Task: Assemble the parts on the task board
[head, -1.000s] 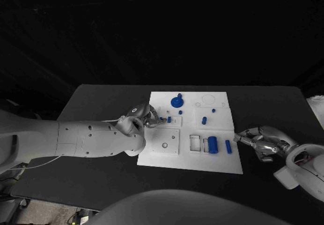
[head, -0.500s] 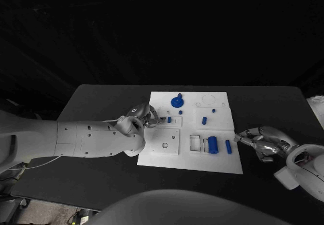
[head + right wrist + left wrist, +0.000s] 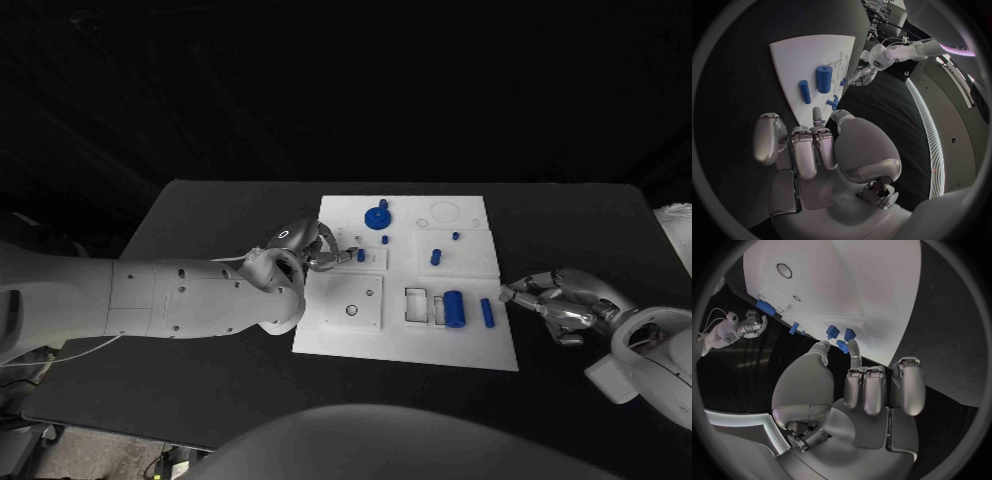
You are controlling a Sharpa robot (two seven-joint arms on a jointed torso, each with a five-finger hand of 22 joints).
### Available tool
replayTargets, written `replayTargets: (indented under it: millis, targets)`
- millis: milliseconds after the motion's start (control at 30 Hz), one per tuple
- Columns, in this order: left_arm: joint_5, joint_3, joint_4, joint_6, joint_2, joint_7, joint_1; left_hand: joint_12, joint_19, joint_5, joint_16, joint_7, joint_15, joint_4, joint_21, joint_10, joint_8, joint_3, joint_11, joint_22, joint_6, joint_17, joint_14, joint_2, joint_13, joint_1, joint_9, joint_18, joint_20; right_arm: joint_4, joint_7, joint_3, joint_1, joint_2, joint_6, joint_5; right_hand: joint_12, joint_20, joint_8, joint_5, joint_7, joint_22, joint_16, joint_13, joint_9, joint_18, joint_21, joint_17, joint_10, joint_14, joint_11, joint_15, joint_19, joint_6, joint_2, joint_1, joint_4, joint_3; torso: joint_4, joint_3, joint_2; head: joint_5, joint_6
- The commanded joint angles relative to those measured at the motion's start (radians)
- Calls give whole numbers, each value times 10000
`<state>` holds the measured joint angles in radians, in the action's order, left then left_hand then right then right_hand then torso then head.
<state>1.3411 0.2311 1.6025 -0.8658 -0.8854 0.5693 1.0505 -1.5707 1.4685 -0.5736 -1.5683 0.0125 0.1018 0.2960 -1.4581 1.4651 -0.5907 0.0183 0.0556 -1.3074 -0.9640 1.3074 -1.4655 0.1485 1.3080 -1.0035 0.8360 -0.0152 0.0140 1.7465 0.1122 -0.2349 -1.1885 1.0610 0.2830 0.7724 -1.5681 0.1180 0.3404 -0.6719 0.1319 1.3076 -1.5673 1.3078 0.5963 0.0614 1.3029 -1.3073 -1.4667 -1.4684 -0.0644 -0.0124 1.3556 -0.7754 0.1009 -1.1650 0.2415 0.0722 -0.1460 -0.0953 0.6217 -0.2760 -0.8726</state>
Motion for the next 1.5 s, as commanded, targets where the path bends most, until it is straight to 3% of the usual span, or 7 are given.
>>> replayTargets:
  millis: [33,400,533,567,600,733,1500]
  targets:
    - [-107,-11,261,-951,-198,-1018,34,-1,571,-71,-25,6,-63,-3,-55,1057,-38,169,-33,-2318,125,2633,-1053,-40,2628,-6,19,-88,41,4,-121,-2,10,4,21,66,-27,8,30,-23,-3,1614,-35,2630,-17,146,-56,-2635,-1041,-1024,26,42,-60,78,-12,-112,12,60,2,0,-2,8,0]
    - [-1820,-19,1010,-1256,-881,-3866,1049,-1,568,4518,-25,373,-278,37,-92,1057,71,1665,-317,-2328,1479,2633,-1053,394,2628,669,-34,-76,180,-14,-132,-1,9,6,87,68,-27,8,33,-59,-3,1618,-35,2630,-19,144,-49,-2635,-1041,-1024,27,41,-51,76,-35,-116,5,70,-6,0,0,-41,0]
    - [-2753,-15,1050,-1248,-896,-5159,1594,1902,93,2614,-25,658,-535,46,720,-128,493,899,-526,-2090,1639,2633,-1053,-342,1542,-1466,-799,-234,434,-15,-153,-1,9,-2,85,68,-27,8,34,-67,-3,1625,-35,2630,-19,139,-31,-2635,-1041,-1024,26,42,-36,76,-41,-117,4,72,-9,2,1,-31,0]
    - [-2819,-14,1022,-1194,-842,-5333,1752,6989,-261,1411,2220,750,-604,-338,1281,-3510,1060,196,-678,-1923,1728,1331,561,-549,-1351,-3049,-1410,-370,440,-10,-181,-1,9,-4,93,67,-27,8,36,-78,-4,1635,-35,2630,-20,131,-4,-2635,-1041,-1024,26,42,-13,74,-47,-118,2,76,-15,0,3,-33,0]
    - [-2806,-13,1001,-1128,-809,-5353,1809,8990,-436,1297,3169,862,-668,-339,1544,-4742,1401,-253,-761,-1846,1721,774,1261,-535,-2583,-3861,-1760,-422,485,-8,-198,-1,9,-4,99,67,-27,8,37,-83,-4,1644,-35,2630,-20,125,20,-2635,-1041,-1024,27,42,6,73,-50,-120,0,78,-16,1,5,-36,0]
    - [-2129,-12,650,-197,-429,-5067,2030,12231,61,3488,4055,1116,-903,-21,760,-5107,2917,-2685,-1226,-2038,497,-210,994,129,-5910,-6128,-3551,-262,857,21,-409,-1,8,-1,219,64,-27,5,56,-124,-14,1677,-35,2630,-18,103,103,-2635,-1041,-1024,34,48,80,52,-75,-146,-25,110,-17,1,12,-16,0]
    - [3193,-23,-1598,4919,2048,-2776,2070,14131,603,3665,3669,712,-432,-98,127,-4970,4861,-2886,-955,-2207,-682,-717,-390,949,-10628,-5846,-6017,-146,355,193,-1217,3,2,97,513,199,-27,-29,125,-77,-38,1901,-35,2630,-26,-55,707,-2635,-1041,-1024,65,82,584,-8,-233,-219,-98,217,0,-1,11,122,0]
